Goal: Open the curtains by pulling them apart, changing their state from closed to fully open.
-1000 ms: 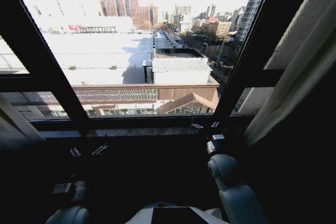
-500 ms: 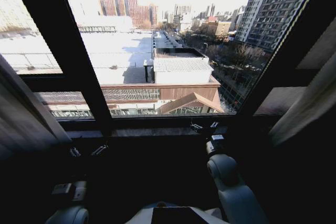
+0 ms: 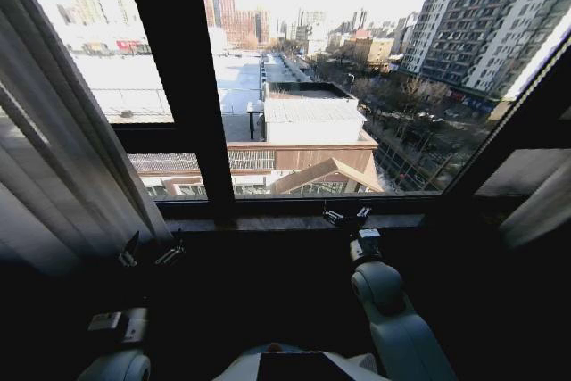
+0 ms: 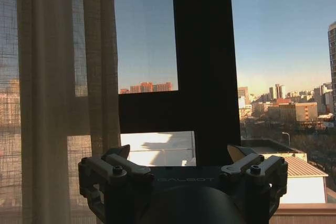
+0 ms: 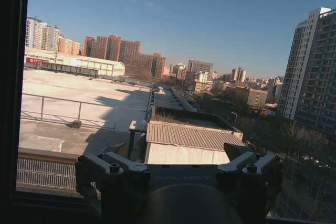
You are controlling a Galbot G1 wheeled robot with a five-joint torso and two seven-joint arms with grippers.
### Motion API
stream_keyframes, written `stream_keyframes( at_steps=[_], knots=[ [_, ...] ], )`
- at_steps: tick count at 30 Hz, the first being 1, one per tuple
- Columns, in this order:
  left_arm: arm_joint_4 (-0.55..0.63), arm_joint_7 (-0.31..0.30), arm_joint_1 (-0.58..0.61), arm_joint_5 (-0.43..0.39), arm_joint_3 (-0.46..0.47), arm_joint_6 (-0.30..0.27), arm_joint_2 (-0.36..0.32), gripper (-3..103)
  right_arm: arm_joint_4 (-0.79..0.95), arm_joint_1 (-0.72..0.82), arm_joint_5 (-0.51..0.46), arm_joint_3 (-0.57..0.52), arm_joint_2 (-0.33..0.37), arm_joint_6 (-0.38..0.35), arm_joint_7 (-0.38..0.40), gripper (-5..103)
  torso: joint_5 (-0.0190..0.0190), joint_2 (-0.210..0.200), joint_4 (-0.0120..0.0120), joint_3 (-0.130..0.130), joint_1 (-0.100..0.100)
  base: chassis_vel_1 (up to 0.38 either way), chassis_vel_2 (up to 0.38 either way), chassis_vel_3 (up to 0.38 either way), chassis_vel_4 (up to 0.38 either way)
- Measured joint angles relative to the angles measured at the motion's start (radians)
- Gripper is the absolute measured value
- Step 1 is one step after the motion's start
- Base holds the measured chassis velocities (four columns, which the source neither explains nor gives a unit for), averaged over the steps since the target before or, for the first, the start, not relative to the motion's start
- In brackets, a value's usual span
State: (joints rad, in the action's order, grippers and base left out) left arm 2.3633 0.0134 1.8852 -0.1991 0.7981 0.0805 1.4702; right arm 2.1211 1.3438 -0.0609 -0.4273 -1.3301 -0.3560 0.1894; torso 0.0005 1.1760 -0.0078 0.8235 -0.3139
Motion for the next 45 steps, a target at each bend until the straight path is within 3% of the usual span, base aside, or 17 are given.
stream_keyframes(
  at_steps=[16, 23, 27, 29, 30, 33, 39, 42, 45],
  knots=[
    [-0.017, 0.000, -0.013, 0.002, -0.002, -0.001, -0.007, 100, -0.031, -0.006, 0.001, -0.003, -0.001, 0.036, -0.004, 100, 0.0000, 0.000, 0.0000, 0.000, 0.000, 0.346, 0.354, -0.352, -0.363],
    [-0.043, 0.000, -0.055, -0.004, 0.005, -0.033, -0.050, 100, -0.043, -0.013, 0.001, -0.009, 0.000, 0.043, -0.005, 100, -0.0010, 0.000, 0.0004, 0.000, 0.000, 0.240, 0.239, -0.228, -0.225],
    [-0.061, -0.005, -0.118, -0.015, 0.003, -0.084, -0.105, 100, -0.049, -0.013, 0.000, -0.010, 0.000, 0.050, -0.005, 100, -0.0007, 0.000, 0.0005, 0.000, 0.000, 0.053, 0.051, -0.042, -0.040],
    [-0.091, -0.042, -0.219, -0.033, -0.023, -0.145, -0.177, 100, -0.058, -0.011, 0.000, -0.010, 0.000, 0.061, -0.005, 100, 0.0001, 0.000, 0.0001, 0.000, 0.000, -0.008, -0.030, 0.010, 0.015],
    [-0.091, -0.042, -0.219, -0.033, -0.023, -0.145, -0.177, 100, -0.058, -0.011, 0.000, -0.010, 0.000, 0.061, -0.005, 100, 0.0001, 0.000, 0.0001, 0.000, 0.000, -0.016, -0.059, 0.020, 0.030],
    [-0.125, -0.104, -0.333, -0.105, -0.062, -0.236, -0.261, 100, -0.067, -0.011, 0.000, -0.008, -0.001, 0.066, -0.004, 100, 0.0001, 0.000, -0.0003, 0.000, 0.000, -0.059, -0.069, 0.026, 0.044],
    [-0.205, -0.157, -0.442, -0.154, -0.114, -0.287, -0.332, 100, -0.081, -0.016, 0.001, 0.004, -0.013, 0.071, -0.004, 100, -0.0005, 0.000, 0.0002, 0.000, 0.000, -0.017, -0.019, 0.012, 0.012],
    [-0.309, -0.218, -0.564, -0.206, -0.187, -0.312, -0.395, 100, -0.096, -0.029, 0.001, 0.021, -0.016, 0.081, -0.003, 100, -0.0008, 0.000, 0.0004, 0.000, 0.000, 0.000, 0.000, 0.000, 0.000],
    [-0.353, -0.233, -0.634, -0.241, -0.231, -0.318, -0.426, 100, -0.101, -0.034, 0.005, 0.029, -0.014, 0.089, -0.003, 100, -0.0007, 0.000, 0.0002, 0.000, 0.000, 0.000, 0.000, 0.000, 0.000]
  ],
)
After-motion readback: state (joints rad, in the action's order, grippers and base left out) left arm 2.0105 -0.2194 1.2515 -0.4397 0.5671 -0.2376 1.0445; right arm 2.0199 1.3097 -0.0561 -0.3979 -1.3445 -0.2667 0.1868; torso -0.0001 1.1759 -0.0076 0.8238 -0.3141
